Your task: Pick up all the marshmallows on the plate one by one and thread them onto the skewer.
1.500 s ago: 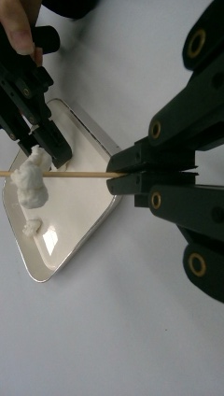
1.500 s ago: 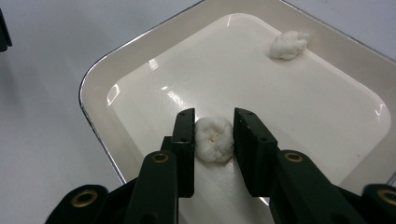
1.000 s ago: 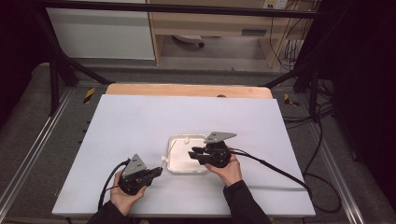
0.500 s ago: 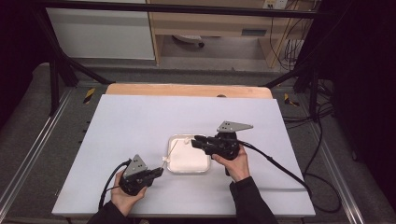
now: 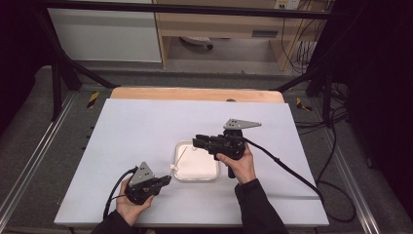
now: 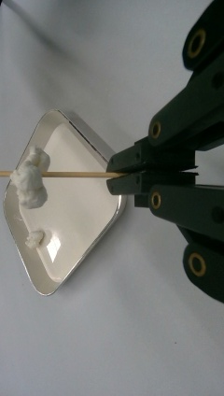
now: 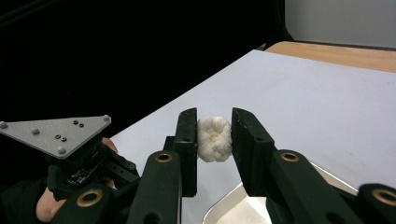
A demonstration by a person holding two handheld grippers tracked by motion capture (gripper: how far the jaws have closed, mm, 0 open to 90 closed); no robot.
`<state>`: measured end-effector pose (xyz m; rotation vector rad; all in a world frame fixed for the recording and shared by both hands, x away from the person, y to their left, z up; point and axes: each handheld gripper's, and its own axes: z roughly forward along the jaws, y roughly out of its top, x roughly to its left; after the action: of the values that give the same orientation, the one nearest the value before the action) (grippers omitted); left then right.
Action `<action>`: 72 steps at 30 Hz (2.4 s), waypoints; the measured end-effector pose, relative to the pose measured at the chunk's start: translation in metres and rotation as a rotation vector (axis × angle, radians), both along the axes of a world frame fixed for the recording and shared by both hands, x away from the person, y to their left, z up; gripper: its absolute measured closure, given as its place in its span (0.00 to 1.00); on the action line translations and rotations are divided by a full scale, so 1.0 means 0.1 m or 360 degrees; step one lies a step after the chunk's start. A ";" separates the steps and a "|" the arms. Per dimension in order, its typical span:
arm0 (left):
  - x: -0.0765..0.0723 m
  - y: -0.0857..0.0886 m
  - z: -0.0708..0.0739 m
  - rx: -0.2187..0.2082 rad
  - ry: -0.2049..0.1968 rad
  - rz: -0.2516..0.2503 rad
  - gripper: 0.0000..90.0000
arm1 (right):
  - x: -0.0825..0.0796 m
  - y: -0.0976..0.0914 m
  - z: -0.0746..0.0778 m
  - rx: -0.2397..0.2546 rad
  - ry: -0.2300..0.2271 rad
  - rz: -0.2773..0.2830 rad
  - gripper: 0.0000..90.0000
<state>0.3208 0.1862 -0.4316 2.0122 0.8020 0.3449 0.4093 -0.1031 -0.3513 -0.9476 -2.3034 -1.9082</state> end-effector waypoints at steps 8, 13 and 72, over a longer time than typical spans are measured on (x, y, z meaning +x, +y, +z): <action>0.00 -0.01 0.00 0.0002 -0.0006 -0.0006 0.99 | 0.05 0.06 -0.06 0.0025 0.0050 0.0020 0.81; 0.00 -0.01 0.00 0.0006 -0.0009 -0.0012 0.99 | 0.06 0.08 -0.09 0.0033 0.0077 0.0030 0.81; 0.01 -0.04 0.00 -0.0028 -0.0054 -0.0040 0.99 | -0.06 0.34 -0.47 0.0034 0.0196 0.0172 0.86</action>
<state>0.3214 0.1826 -0.4316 1.9930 0.7556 0.3556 0.4034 -0.0687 -0.3983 -0.8918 -2.2135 -1.7769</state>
